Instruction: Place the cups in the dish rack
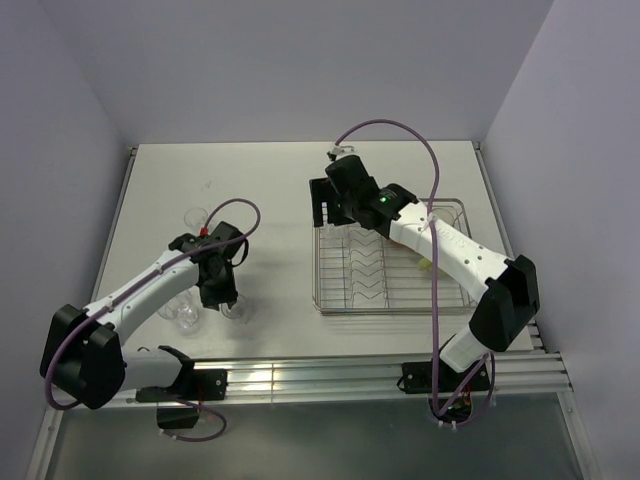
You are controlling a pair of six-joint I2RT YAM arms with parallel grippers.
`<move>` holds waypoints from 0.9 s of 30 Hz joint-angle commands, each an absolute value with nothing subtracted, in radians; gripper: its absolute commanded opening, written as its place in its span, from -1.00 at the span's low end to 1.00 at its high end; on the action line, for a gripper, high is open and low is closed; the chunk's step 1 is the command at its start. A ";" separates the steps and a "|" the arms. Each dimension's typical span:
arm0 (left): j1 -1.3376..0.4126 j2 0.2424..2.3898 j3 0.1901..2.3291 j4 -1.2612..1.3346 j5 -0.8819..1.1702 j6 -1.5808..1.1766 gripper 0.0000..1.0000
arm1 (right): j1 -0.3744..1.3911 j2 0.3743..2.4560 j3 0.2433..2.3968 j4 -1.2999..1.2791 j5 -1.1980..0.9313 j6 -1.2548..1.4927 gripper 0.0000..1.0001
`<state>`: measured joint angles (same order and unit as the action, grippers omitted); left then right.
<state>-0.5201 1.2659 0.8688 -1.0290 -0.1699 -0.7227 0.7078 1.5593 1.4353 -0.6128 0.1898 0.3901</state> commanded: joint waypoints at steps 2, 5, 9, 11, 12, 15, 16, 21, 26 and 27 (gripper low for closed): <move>-0.500 1.279 0.881 -0.989 -0.114 -0.683 -0.31 | 0.715 1.508 1.416 -0.575 0.201 0.371 0.67; -0.497 1.290 0.877 -0.982 -0.095 -0.672 -0.38 | 0.715 1.502 1.413 -0.575 0.204 0.371 0.67; -0.494 1.302 0.867 -0.962 -0.058 -0.661 -0.58 | 0.716 1.500 1.411 -0.575 0.206 0.371 0.67; -0.494 1.307 0.867 -0.953 -0.038 -0.655 -0.84 | 0.716 1.502 1.413 -0.578 0.209 0.370 0.67; -0.494 1.308 0.870 -0.951 -0.035 -0.649 -0.92 | 0.715 1.502 1.413 -0.580 0.209 0.371 0.67; -0.492 1.298 0.890 -0.936 -0.025 -0.635 -1.00 | 0.715 1.499 1.413 -0.578 0.216 0.371 0.67; -0.492 1.295 0.902 -0.933 -0.022 -0.632 -1.00 | 0.715 1.499 1.414 -0.581 0.219 0.373 0.67; -0.477 1.279 1.080 -0.923 0.018 -0.598 -1.00 | 0.715 1.486 1.427 -0.600 0.262 0.380 0.67; -0.430 1.296 1.291 -0.899 0.077 -0.554 -1.00 | 0.715 1.433 1.440 -0.618 0.299 0.397 0.68; -0.420 1.298 1.313 -0.867 0.116 -0.543 -1.00 | 0.713 1.422 1.448 -0.620 0.302 0.405 0.68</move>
<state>-0.4511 1.3022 1.2125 -0.9386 0.0326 -0.5938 0.7090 1.5005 1.4143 -0.6224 0.2508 0.3885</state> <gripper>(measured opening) 0.034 0.837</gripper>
